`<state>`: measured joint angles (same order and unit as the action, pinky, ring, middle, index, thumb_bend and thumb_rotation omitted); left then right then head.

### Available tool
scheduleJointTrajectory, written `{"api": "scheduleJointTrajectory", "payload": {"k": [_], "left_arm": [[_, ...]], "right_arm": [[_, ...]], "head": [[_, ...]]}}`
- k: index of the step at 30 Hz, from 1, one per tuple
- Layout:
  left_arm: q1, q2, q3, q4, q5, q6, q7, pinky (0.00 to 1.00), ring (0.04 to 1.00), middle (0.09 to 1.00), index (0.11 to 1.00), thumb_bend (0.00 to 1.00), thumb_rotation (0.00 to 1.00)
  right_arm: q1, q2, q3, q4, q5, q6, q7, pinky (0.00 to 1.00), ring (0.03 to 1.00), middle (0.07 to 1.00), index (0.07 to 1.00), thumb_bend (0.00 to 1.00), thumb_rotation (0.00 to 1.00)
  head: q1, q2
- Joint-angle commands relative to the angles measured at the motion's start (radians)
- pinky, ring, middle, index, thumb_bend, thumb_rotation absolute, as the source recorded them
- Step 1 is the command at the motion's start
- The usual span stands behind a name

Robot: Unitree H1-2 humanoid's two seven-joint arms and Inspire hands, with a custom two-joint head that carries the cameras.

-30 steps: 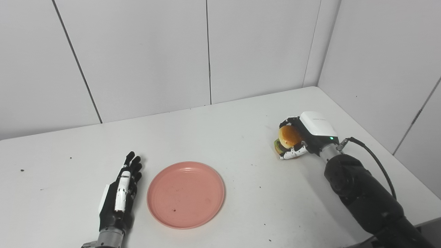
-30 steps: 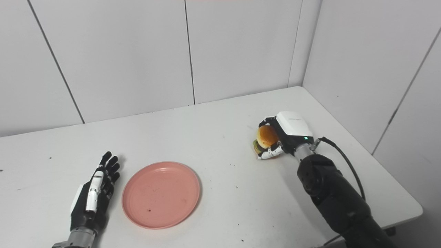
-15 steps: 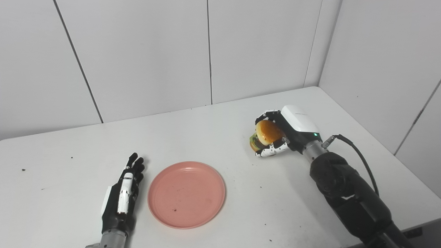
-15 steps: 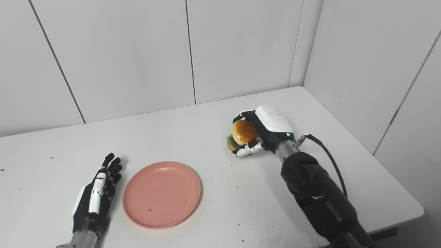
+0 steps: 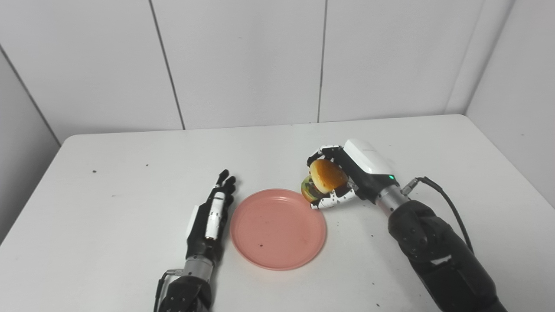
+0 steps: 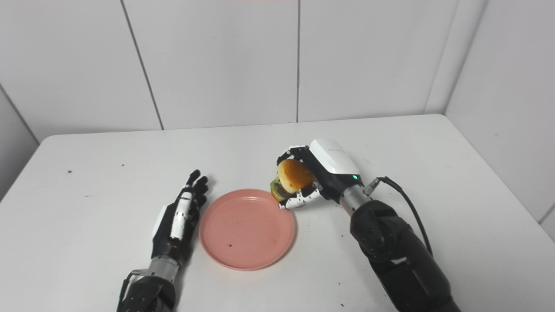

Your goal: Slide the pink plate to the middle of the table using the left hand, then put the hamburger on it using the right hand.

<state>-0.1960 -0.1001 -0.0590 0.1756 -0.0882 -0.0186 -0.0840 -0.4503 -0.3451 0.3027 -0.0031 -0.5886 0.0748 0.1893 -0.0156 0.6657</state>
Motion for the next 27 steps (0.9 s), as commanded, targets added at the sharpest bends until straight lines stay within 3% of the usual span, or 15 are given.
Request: {"api": "scheduleJointTrajectory", "payload": {"k": [1,3,14,21,27], "left_arm": [[0.020,-0.020,-0.010,0.014,0.008,0.002,0.009,0.98,0.966,0.948,0.931,0.22,1.00],[0.019,-0.028,-0.012,0.016,0.011,0.001,0.014,0.97,0.960,0.944,0.925,0.22,1.00],[0.023,-0.047,-0.027,0.027,0.052,-0.019,0.050,0.94,0.940,0.926,0.915,0.19,1.00],[0.023,-0.045,-0.028,0.023,0.053,-0.017,0.044,0.95,0.949,0.932,0.920,0.18,1.00],[0.022,-0.040,-0.029,0.025,0.049,-0.025,0.036,0.95,0.957,0.938,0.922,0.18,1.00]], "right_arm": [[-0.049,0.002,0.004,-0.010,0.010,-0.072,-0.004,0.28,0.378,0.485,0.586,0.54,0.00],[-0.055,0.013,0.020,-0.005,0.010,-0.084,0.003,0.30,0.388,0.485,0.586,0.54,0.00],[-0.086,0.051,0.119,0.054,-0.063,-0.111,0.044,0.18,0.255,0.472,0.573,0.55,0.00],[-0.092,0.071,0.144,0.089,-0.087,-0.111,0.065,0.14,0.211,0.469,0.588,0.55,0.00],[-0.110,0.067,0.176,0.151,-0.117,-0.162,0.047,0.27,0.338,0.474,0.580,0.55,0.00]], "head": [[0.012,0.000],[0.020,0.001],[0.026,0.002],[0.017,0.003],[0.012,0.007]]}}
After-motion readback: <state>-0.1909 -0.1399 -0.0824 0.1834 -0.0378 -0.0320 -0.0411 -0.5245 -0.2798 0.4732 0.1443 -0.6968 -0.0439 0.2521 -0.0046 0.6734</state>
